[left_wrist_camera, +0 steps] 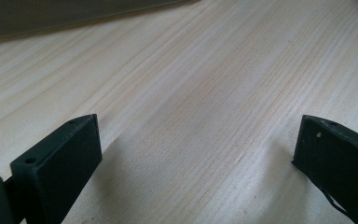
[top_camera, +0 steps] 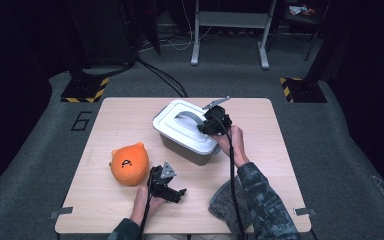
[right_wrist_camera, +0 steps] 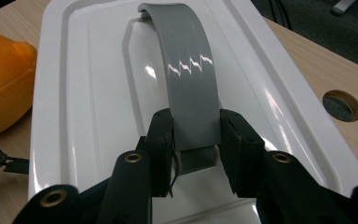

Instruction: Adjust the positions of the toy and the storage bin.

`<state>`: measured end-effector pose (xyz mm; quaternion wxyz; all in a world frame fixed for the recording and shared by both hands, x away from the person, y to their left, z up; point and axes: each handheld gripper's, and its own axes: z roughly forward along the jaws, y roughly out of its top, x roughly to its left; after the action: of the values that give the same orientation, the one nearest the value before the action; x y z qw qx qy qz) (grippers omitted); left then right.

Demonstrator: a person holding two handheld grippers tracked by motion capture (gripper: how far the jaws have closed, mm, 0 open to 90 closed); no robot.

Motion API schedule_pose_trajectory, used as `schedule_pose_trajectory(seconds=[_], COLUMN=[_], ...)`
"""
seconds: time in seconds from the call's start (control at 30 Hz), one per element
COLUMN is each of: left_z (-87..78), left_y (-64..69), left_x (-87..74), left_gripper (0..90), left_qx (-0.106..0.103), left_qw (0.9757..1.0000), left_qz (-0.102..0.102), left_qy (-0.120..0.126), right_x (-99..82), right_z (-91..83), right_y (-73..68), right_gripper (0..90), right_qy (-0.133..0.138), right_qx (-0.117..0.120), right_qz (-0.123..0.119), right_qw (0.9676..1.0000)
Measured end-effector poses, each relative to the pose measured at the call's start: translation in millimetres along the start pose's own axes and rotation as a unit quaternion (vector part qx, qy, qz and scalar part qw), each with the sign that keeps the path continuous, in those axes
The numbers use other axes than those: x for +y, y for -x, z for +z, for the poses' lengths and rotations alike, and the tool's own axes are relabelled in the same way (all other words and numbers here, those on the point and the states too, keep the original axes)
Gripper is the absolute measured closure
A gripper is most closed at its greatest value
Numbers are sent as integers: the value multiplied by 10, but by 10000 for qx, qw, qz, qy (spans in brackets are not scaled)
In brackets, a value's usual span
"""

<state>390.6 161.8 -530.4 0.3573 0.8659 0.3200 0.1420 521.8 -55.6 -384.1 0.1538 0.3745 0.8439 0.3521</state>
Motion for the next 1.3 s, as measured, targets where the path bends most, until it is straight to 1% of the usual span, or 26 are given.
schedule_pose_trajectory(seconds=[0.03, 0.07, 0.1, 0.13, 0.23, 0.3, 0.33, 0.37, 0.4, 0.43, 0.47, 0.53, 0.57, 0.6, 0.73, 0.87, 0.9, 0.93, 0.97, 1.1, 1.13, 1.17, 1.2, 1.23, 1.3], left_z=[4, 0, 4, 0, 0, 1, 2, 2, 1, 1, 1, 0, 0, 0, 1, 2, 2, 1, 1, 1, 1, 0, 0, 0, 0], left_y=[3, 0, 3, 0, 0, -2, -1, -2, -2, -2, -2, -2, -2, -2, -1, -1, -1, -1, -1, 1, 0, 0, 0, 0, 1], left_x=[-2, 0, -2, 0, 0, -1, -1, -1, -1, -1, -1, -1, -1, -1, -1, -1, -1, -1, -1, -2, -2, -2, -2, -2, -2], left_gripper=[4, 4, 4, 4, 4, 5, 6, 6, 7, 7, 7, 7, 7, 7, 7, 7, 7, 7, 7, 7, 7, 7, 7, 7, 7], left_qx=[-6, 0, -5, 2, 6, 12, 13, 12, 12, 12, 13, 10, 10, 9, 13, 12, 12, 12, 12, 8, 8, 10, 10, 12, 12], left_qw=[10000, 10000, 10000, 10000, 10000, 10000, 10000, 10000, 10000, 10000, 10000, 10000, 10000, 10000, 10000, 10000, 10000, 10000, 10000, 10000, 10000, 10000, 10000, 10000, 10000], left_qz=[-21, -1, -23, 0, 4, 11, 8, 10, 11, 13, 14, 21, 21, 21, 13, 11, 11, 12, 10, 7, 9, 13, 13, 15, 15], left_qy=[29, 4, 34, 0, 4, 25, 29, 30, 30, 29, 27, 23, 22, 23, 30, 31, 31, 29, 27, 30, 26, 25, 26, 26, 26], right_x=[1, 7, 19, 39, 140, 205, 240, 268, 299, 310, 324, 334, 335, 332, 323, 304, 304, 300, 296, 287, 280, 278, 276, 270, 258], right_z=[-7, -11, -16, -14, -3, 18, 32, 48, 62, 69, 85, 103, 101, 96, 88, 74, 71, 69, 63, 47, 44, 39, 34, 28, 19], right_y=[-1, 3, 1, 11, 33, 20, 20, 11, 2, -8, -10, -19, -12, -8, 4, -29, -32, -44, -61, -112, -136, -152, -162, -186, -205], right_gripper=[627, 573, 548, 509, 489, 497, 504, 524, 551, 569, 600, 645, 652, 656, 662, 667, 667, 668, 668, 669, 669, 669, 669, 669, 668], right_qy=[-13, 21, 28, 84, 197, 245, 223, 227, 221, 212, 198, 178, 188, 178, 166, 159, 163, 168, 132, 125, 138, 125, 113, 104, 120], right_qx=[-1, -31, -18, 32, 189, 207, 234, 246, 228, 241, 230, 201, 187, 217, 219, 180, 146, 109, 107, 10, -45, -89, -152, -213, -284], right_qz=[33, -18, 9, -54, -229, -347, -474, -488, -563, -569, -629, -613, -659, -626, -682, -575, -599, -569, -484, -344, -233, -172, -165, -21, 39], right_qw=[10000, 10000, 10000, 9999, 9994, 9989, 9984, 9982, 9979, 9979, 9976, 9978, 9975, 9976, 9973, 9981, 9980, 9982, 9987, 9993, 9996, 9997, 9997, 9997, 9995])
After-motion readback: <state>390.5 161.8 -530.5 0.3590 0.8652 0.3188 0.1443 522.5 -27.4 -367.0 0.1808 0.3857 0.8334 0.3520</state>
